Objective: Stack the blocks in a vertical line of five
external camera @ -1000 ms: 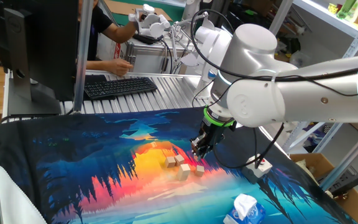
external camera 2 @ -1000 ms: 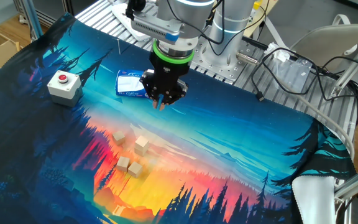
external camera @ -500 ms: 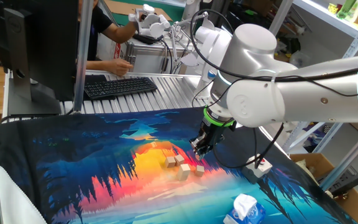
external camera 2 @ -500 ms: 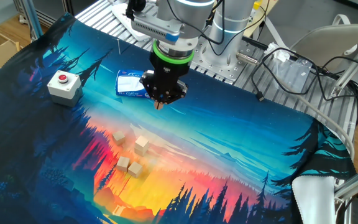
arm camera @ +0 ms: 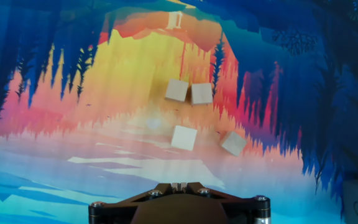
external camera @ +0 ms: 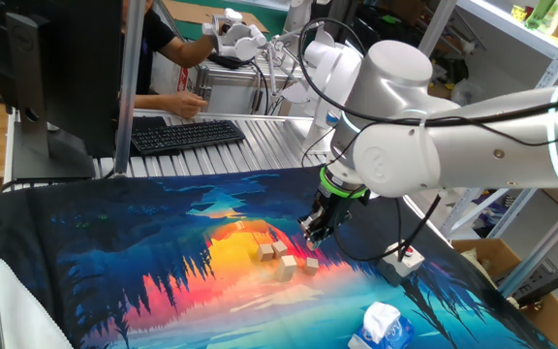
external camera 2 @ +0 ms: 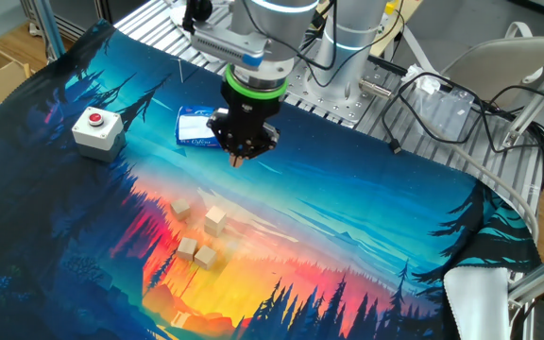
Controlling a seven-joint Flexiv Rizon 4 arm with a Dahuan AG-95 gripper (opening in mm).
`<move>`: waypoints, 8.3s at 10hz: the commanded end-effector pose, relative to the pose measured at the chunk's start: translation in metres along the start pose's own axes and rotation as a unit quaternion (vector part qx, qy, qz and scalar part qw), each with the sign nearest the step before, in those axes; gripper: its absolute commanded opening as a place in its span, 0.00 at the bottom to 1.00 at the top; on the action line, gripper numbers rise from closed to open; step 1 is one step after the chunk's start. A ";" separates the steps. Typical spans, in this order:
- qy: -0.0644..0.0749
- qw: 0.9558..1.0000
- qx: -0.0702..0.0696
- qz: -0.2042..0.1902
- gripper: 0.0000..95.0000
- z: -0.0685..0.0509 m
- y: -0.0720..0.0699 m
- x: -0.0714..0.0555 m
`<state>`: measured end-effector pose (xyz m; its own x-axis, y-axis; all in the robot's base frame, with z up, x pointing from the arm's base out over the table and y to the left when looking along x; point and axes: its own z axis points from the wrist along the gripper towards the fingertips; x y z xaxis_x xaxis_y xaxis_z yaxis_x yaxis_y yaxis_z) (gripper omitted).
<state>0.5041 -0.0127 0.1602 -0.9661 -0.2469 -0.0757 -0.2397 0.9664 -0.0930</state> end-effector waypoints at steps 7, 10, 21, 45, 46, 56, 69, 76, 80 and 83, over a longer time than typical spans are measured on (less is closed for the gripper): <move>-0.001 1.000 0.001 0.000 0.00 0.023 -0.025 -0.004; 0.001 1.000 0.000 0.000 0.00 0.026 -0.034 -0.013; -0.005 1.000 -0.007 0.001 0.00 0.077 -0.076 -0.032; 0.010 0.981 -0.046 0.187 0.00 0.136 -0.111 -0.033; 0.010 0.980 -0.048 0.192 0.00 0.136 -0.111 -0.032; 0.019 0.955 -0.062 0.288 0.00 0.136 -0.111 -0.032; 0.018 0.955 -0.071 0.288 0.60 0.137 -0.110 -0.031; 0.014 0.966 -0.074 0.246 0.00 0.138 -0.110 -0.030; 0.012 0.969 -0.075 0.235 0.00 0.137 -0.111 -0.031; 0.015 0.970 -0.073 0.232 0.00 0.136 -0.112 -0.032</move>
<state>0.5756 -0.1226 0.0382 -0.9746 0.2197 -0.0431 0.2155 0.9727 0.0857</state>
